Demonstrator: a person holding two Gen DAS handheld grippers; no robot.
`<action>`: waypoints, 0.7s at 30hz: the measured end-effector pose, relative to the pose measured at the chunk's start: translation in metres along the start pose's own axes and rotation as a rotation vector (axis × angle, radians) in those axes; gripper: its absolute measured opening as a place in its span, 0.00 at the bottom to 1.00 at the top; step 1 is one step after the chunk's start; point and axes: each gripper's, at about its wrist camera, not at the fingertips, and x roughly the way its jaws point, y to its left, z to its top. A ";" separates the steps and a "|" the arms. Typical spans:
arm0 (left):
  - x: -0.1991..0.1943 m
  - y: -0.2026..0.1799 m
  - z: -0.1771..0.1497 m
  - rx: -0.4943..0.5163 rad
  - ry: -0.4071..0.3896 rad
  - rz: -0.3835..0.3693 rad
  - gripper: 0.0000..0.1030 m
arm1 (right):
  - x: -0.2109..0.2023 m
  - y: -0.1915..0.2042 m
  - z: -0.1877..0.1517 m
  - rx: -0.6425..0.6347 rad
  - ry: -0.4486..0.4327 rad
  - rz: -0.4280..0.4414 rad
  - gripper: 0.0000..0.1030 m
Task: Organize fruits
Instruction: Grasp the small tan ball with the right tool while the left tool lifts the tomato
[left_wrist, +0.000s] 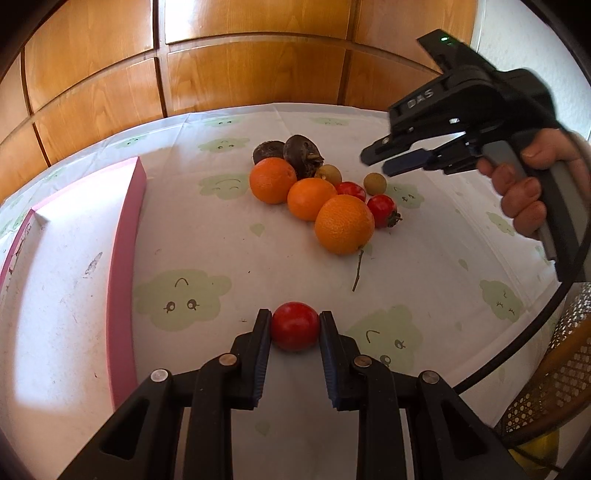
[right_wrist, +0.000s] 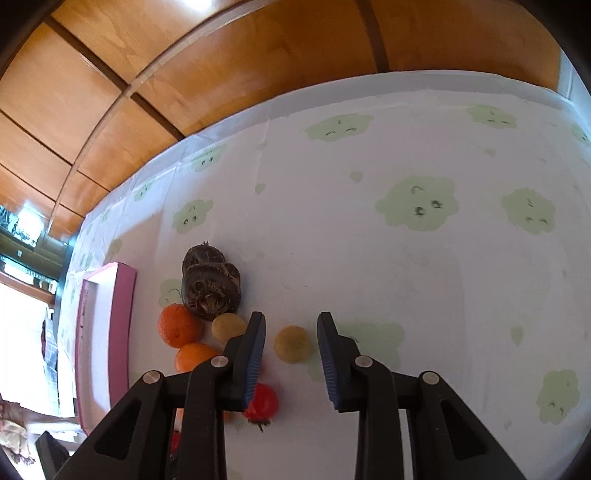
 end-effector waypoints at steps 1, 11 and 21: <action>0.000 0.000 0.000 0.001 -0.002 0.000 0.25 | 0.006 0.003 0.000 -0.022 0.015 -0.024 0.28; -0.028 0.016 0.016 -0.075 -0.058 -0.044 0.25 | 0.020 0.015 -0.009 -0.162 0.037 -0.154 0.23; -0.050 0.133 0.063 -0.324 -0.098 0.089 0.25 | 0.019 0.018 -0.012 -0.185 0.028 -0.170 0.22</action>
